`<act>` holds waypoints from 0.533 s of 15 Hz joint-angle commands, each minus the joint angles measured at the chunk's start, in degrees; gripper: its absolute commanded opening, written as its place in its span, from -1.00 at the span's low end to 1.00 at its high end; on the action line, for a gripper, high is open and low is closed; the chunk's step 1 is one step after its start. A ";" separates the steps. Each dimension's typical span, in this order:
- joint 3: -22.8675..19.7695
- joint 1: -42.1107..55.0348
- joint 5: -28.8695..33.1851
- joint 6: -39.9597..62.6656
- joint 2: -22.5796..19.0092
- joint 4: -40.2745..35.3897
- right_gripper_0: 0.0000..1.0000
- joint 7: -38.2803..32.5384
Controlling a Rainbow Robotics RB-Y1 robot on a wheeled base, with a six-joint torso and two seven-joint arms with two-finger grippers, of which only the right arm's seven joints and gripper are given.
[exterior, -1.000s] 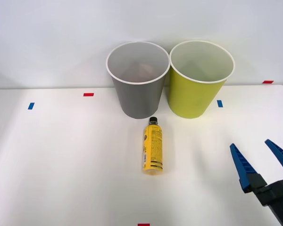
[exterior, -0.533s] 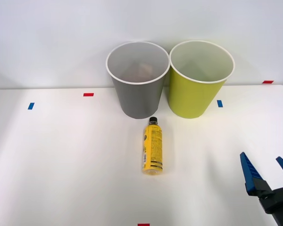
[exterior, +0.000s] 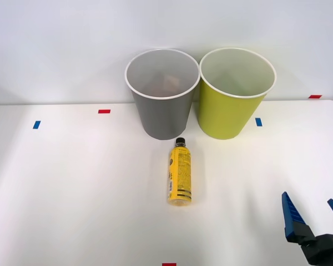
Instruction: Put cans in the gray bin, plastic bottles in the light green bin
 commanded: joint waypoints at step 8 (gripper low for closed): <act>3.97 -7.30 20.51 -24.70 5.03 23.27 1.00 -7.98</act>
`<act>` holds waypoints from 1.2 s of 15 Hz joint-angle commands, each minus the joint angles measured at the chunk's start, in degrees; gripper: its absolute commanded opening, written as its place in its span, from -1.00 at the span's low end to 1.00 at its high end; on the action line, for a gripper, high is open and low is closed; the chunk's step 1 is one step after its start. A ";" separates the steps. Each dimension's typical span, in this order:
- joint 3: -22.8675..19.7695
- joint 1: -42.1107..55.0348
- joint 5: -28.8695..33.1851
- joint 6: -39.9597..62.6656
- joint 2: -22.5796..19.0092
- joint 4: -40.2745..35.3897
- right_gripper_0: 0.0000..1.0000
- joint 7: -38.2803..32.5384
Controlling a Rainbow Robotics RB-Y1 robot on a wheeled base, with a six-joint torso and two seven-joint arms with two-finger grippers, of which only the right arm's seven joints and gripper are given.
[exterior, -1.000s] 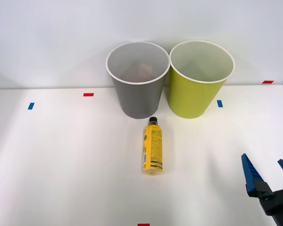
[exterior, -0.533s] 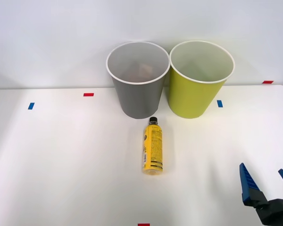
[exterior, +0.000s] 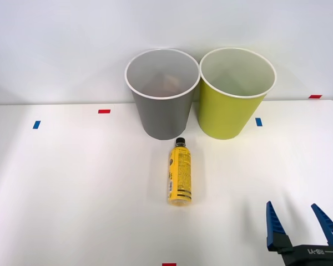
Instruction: Put cans in the gray bin, plastic bottles in the light green bin
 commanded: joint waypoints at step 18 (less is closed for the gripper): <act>6.86 6.34 -3.82 -30.07 0.21 18.80 1.00 17.08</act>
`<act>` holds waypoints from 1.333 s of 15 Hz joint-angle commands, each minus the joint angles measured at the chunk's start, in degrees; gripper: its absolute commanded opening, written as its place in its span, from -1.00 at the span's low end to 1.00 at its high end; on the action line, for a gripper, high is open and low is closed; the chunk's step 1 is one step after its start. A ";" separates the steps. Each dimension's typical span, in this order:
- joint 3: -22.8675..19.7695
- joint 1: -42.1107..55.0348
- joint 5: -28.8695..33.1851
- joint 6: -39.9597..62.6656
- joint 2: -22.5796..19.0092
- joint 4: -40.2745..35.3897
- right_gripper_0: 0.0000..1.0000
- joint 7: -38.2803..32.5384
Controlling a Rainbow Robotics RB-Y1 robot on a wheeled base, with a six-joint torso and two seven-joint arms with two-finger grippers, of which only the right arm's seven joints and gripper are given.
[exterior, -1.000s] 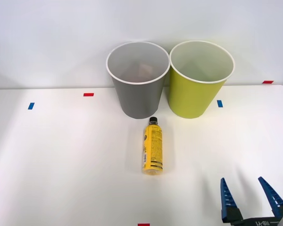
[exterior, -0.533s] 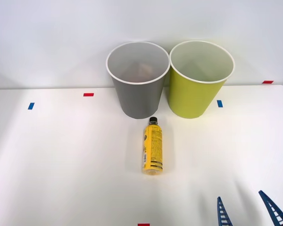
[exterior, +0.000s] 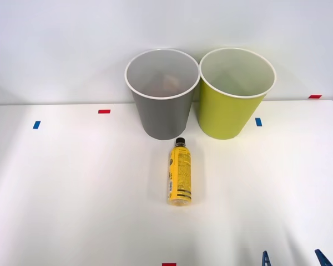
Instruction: Put cans in the gray bin, plastic bottles in the light green bin
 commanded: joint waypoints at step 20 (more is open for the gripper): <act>0.57 0.52 0.48 -1.19 0.07 1.67 1.00 0.42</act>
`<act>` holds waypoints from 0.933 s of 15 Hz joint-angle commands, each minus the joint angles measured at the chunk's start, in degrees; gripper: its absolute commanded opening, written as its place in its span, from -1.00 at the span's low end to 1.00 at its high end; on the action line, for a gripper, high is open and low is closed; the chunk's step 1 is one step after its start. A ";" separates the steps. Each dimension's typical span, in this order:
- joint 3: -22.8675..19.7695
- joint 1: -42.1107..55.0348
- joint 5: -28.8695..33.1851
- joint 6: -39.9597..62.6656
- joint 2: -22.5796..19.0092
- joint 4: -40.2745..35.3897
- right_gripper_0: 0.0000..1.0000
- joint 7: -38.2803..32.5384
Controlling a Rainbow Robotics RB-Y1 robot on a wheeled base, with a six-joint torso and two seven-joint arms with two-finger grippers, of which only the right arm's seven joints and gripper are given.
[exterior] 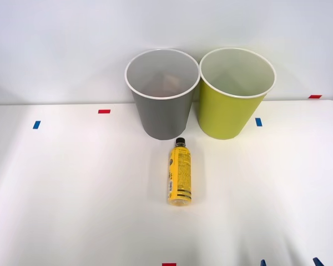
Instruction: Put cans in the gray bin, plastic bottles in the light green bin
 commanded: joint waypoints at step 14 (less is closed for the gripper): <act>0.00 0.00 0.00 0.02 0.00 0.00 1.00 0.00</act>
